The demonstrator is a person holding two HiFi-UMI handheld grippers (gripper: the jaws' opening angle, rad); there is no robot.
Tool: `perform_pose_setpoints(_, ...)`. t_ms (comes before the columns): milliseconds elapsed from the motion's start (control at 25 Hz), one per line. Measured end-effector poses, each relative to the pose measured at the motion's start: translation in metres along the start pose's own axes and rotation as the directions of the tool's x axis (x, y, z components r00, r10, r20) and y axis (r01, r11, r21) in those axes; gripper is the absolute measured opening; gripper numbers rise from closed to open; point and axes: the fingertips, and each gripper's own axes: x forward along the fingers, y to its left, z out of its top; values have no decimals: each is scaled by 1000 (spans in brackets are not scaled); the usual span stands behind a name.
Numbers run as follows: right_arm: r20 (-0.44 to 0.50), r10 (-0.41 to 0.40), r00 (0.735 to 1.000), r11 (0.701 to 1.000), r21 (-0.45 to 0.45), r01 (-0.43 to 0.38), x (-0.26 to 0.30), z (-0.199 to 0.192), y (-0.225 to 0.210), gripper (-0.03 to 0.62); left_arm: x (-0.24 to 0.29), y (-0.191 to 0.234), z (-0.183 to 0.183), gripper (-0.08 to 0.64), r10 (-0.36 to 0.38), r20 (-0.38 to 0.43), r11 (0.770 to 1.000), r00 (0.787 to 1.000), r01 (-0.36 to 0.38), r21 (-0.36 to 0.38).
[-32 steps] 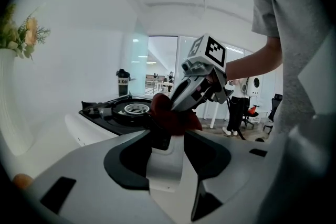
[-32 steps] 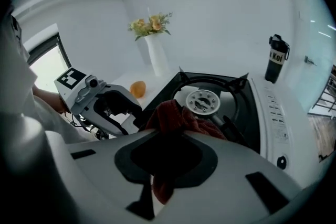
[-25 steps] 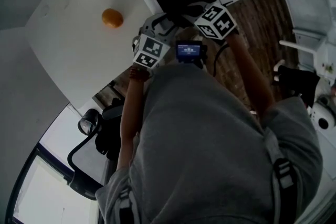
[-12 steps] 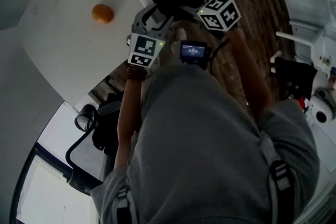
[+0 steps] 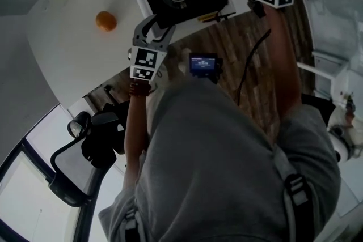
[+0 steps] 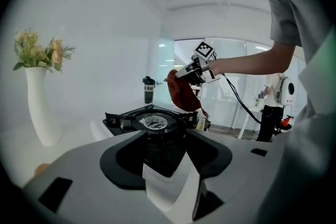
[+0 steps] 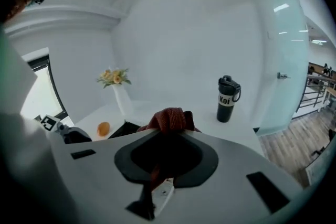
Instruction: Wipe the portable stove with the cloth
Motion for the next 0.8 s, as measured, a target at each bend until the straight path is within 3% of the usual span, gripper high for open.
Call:
perform_pose_setpoints(200,-94,-31,995,999,-45,27,64,-12,-57,54,9,6,-13,241,105,-61,994,993,-106,-13)
perform_pose_setpoints(400,-207,-47,977,986,-165,12,114,-40,-62,54,17,6,-26,241,178,-100,983,979,-181,-27)
perform_pose_setpoints(600,-172,-49,984,978,-206,13,118,-48,-53,54,20,7,-30,245,260,-114,965,959,-263,-16)
perform_pose_setpoints(800,-165,-10,986,980,-200,-24,95,-68,-43,54,20,9,-33,247,293,-124,952,948,-301,-51)
